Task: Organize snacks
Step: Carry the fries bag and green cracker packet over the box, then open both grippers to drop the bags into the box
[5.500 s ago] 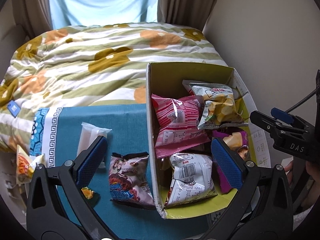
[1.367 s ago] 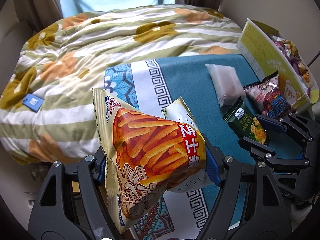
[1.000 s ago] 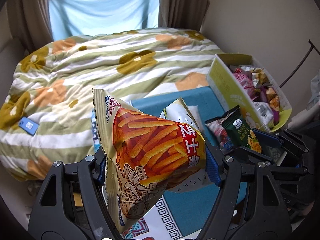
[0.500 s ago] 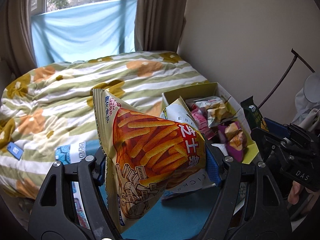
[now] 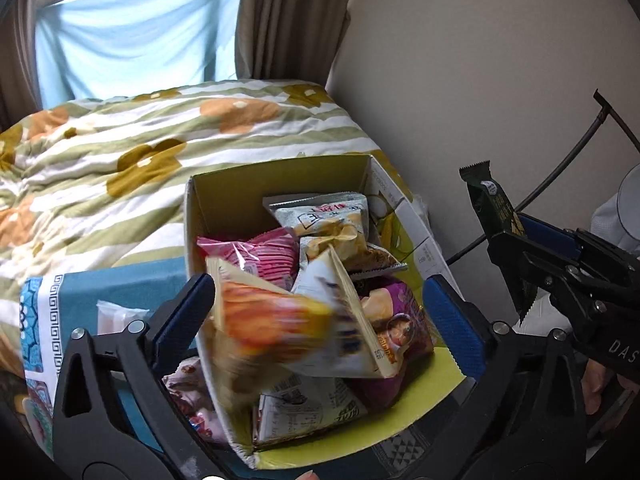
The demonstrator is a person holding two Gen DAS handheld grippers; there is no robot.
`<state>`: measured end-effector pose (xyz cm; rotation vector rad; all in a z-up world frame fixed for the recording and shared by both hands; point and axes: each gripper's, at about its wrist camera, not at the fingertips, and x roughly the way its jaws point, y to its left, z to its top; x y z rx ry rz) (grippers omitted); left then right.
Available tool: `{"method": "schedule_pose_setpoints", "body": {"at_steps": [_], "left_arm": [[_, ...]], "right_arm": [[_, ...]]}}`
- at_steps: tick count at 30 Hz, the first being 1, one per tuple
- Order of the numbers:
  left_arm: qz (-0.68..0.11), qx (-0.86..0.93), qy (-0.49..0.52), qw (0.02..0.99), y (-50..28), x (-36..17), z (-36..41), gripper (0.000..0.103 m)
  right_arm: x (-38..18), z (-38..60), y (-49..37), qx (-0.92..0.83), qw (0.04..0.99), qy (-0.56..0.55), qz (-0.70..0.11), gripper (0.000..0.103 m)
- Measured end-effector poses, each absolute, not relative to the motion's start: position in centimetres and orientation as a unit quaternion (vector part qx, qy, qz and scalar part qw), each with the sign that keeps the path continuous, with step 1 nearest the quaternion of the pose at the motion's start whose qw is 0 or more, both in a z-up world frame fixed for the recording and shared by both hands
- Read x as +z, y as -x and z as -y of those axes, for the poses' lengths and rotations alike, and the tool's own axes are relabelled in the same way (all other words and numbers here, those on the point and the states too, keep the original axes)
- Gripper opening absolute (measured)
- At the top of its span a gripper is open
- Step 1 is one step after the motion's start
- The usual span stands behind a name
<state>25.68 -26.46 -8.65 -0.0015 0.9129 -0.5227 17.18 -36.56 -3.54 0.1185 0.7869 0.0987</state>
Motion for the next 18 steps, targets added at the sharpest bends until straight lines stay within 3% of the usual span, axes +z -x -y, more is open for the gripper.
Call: {"method": "schedule_pose_setpoints", "body": {"at_steps": [18], "left_arm": [[-0.437,-0.161,0.007,0.885,-23.8,-6.5,23.0,0.103]], "right_arm": [[-6.7,41.1,-22.1,0.093,0.903,-0.1,-0.408,0.04]]}}
